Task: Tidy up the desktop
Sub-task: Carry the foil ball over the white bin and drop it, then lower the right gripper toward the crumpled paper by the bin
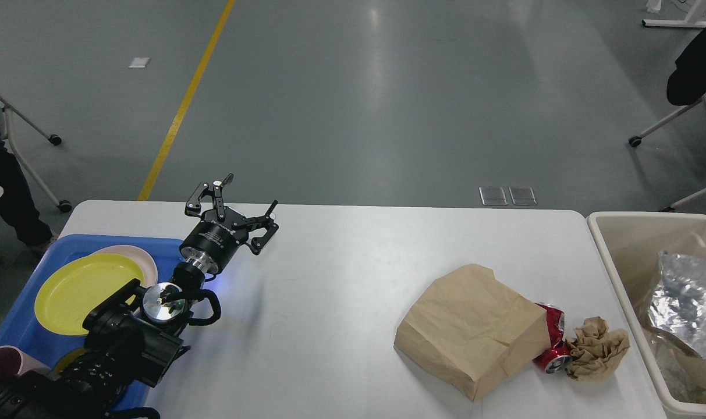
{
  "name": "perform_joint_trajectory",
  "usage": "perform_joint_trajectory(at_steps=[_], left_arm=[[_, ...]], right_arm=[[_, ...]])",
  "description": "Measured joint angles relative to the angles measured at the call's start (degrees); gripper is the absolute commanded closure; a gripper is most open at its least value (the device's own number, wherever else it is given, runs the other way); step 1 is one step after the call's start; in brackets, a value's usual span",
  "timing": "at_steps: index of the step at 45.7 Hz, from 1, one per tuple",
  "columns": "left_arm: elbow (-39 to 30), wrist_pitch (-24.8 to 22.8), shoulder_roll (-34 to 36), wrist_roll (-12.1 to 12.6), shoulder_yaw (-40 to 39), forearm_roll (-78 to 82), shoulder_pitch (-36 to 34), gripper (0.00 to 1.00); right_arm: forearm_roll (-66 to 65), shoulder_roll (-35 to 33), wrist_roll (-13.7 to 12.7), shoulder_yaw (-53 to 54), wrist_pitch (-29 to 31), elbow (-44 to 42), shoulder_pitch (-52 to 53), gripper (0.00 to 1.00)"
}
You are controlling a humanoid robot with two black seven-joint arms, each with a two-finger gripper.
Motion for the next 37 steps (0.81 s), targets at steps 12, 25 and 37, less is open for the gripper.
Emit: perform_joint_trajectory(at_steps=[12, 25, 37], left_arm=[[0.0, 0.0, 0.0, 0.0, 0.0, 0.0, 0.0, 0.03], [0.0, 0.0, 0.0, 0.0, 0.0, 0.0, 0.0, 0.03], [0.0, 0.0, 0.0, 0.0, 0.0, 0.0, 0.0, 0.03]], right_arm=[[0.0, -0.2, 0.0, -0.2, 0.6, 1.8, 1.1, 0.00], [0.0, -4.2, 0.0, -0.8, 2.4, 12.5, 10.1, 0.00], [-0.1, -10.4, -0.2, -6.2, 7.3, 25.9, 22.4, 0.00]])
